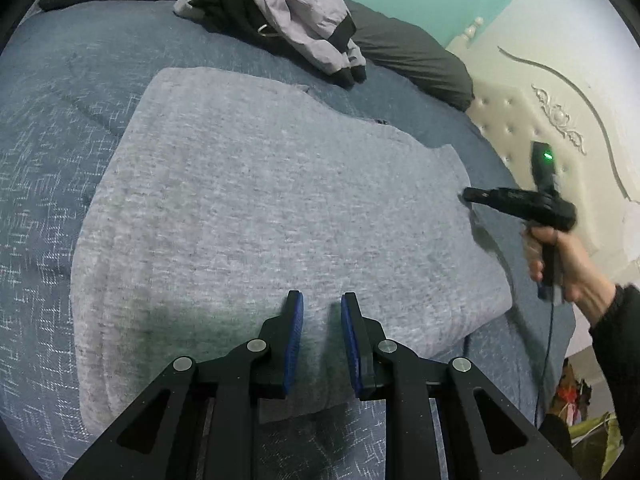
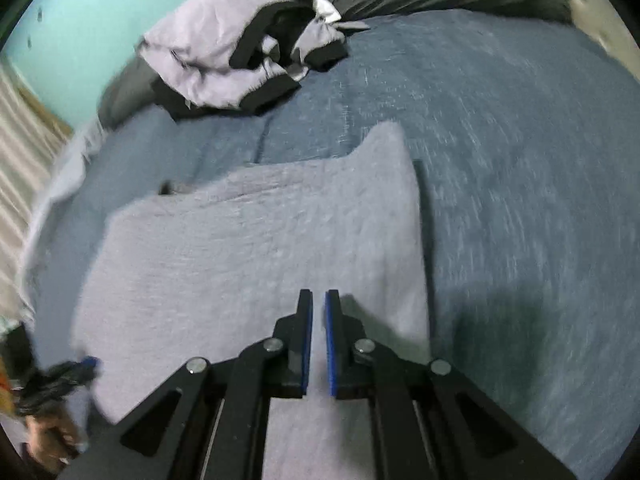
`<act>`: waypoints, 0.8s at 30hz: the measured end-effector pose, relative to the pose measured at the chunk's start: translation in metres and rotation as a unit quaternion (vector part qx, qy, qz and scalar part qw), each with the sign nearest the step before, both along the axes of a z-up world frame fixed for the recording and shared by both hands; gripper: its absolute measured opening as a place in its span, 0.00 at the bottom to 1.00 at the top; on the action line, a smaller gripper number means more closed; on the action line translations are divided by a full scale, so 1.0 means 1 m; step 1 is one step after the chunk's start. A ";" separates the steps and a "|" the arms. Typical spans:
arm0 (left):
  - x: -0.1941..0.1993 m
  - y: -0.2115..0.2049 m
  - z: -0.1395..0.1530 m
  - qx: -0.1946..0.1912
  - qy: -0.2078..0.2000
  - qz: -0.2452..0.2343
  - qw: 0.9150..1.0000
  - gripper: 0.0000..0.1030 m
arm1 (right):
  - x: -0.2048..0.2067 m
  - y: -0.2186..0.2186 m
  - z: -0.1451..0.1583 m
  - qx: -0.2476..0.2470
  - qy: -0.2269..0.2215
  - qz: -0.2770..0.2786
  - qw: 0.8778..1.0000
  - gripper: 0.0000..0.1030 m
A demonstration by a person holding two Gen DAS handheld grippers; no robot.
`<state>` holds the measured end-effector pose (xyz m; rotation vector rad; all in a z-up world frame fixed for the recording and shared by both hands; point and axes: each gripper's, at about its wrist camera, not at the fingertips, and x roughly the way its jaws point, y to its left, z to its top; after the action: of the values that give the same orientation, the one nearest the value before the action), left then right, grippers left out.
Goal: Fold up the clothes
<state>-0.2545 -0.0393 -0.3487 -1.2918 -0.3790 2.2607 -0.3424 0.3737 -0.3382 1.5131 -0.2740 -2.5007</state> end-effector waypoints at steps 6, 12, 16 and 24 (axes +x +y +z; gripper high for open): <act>0.000 -0.005 -0.006 0.007 0.000 0.003 1.000 0.21 | -0.031 0.027 -0.022 0.055 -0.042 -0.039 0.997 0.04; 0.003 -0.002 -0.002 -0.006 0.012 0.004 1.000 0.21 | -0.013 0.025 -0.005 0.029 0.000 -0.051 0.998 0.04; 0.009 0.001 0.005 -0.025 0.026 0.003 0.999 0.21 | 0.025 -0.016 0.011 -0.001 0.000 0.014 1.000 0.05; 0.021 -0.016 0.024 -0.008 0.050 0.029 0.998 0.21 | 0.107 -0.113 0.023 -0.044 -0.027 0.130 0.990 0.06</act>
<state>-0.2335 -0.0550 -0.3249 -1.1843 -0.3666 2.3700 -0.2353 0.2605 -0.3157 1.4793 -0.1795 -2.2202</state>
